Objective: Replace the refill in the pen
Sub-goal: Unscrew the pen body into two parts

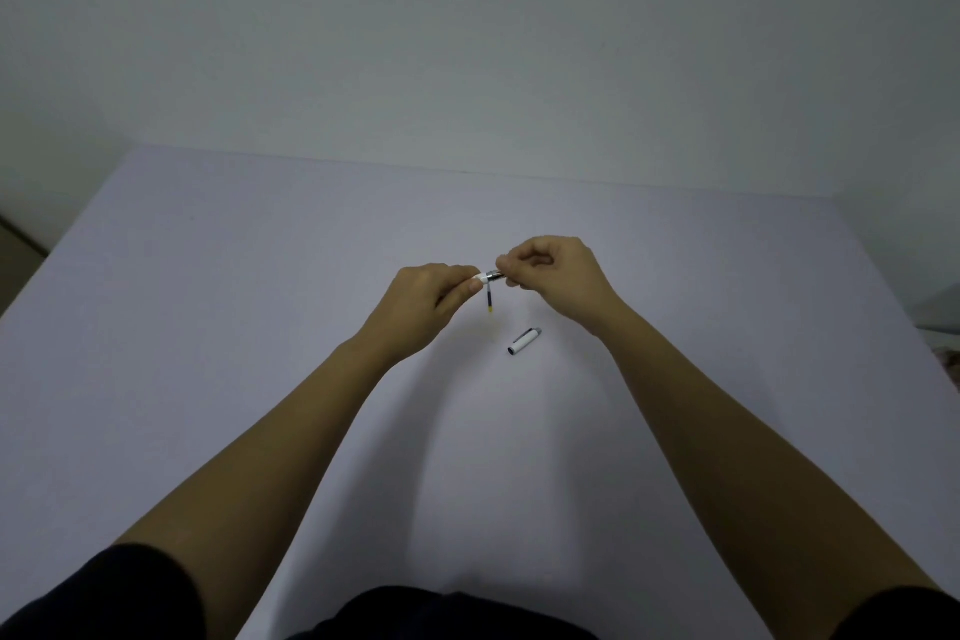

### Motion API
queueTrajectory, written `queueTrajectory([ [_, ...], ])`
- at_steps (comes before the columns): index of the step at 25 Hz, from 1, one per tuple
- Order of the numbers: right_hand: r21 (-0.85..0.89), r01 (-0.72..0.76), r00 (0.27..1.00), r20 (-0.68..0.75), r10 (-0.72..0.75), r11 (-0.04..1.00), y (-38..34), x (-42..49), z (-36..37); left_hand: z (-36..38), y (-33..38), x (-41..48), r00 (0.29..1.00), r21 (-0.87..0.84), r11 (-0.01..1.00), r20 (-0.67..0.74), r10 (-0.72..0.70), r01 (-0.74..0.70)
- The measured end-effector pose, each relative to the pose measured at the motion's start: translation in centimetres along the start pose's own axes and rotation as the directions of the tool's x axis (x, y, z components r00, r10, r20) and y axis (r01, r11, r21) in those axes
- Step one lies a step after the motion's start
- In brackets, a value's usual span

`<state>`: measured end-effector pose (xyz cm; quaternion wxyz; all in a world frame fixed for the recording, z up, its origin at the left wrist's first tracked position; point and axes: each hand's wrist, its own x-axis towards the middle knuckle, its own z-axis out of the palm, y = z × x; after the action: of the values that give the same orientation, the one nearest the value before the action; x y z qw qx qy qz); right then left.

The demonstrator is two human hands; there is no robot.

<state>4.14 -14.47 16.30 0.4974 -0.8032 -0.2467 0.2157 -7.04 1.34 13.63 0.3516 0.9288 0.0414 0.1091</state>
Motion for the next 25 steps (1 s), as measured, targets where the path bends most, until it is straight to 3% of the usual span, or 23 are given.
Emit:
queueTrajectory([
  [4, 0.138, 0.035, 0.999, 0.015, -0.037, 0.990, -0.2, -0.1, -0.6, 0.2, -0.2, -0.1, 1.000, -0.017, 1.000, -0.026, -0.003, 0.003],
  [7, 0.056, 0.005, 1.000, 0.029, -0.007, 0.998, -0.2, 0.0, -0.8, 0.3, -0.2, -0.3, 0.999, -0.037, 0.999, -0.046, -0.002, 0.000],
  [10, 0.098, -0.062, 0.998, 0.035, 0.059, 0.993, -0.1, 0.1, -0.6, 0.5, 0.0, -0.3, 0.997, -0.080, 0.996, -0.067, -0.045, 0.039],
  [17, 0.281, -0.005, 0.994, -0.102, 0.035, 0.960, -0.2, 0.5, -0.7, 2.1, -0.7, -0.9, 0.961, -0.364, 0.890, 0.056, -0.272, 0.273],
  [22, 0.401, 0.028, 0.981, -0.185, 0.051, 0.916, -0.1, 1.0, -0.9, 2.6, -1.3, -1.2, 0.951, -0.374, 0.875, 0.100, -0.293, 0.309],
  [25, 0.408, -0.038, 0.957, -0.248, 0.151, 0.912, 2.1, 1.3, -1.0, 2.2, -1.4, -0.8, 0.958, -0.401, 0.872, 0.064, -0.278, 0.280],
])
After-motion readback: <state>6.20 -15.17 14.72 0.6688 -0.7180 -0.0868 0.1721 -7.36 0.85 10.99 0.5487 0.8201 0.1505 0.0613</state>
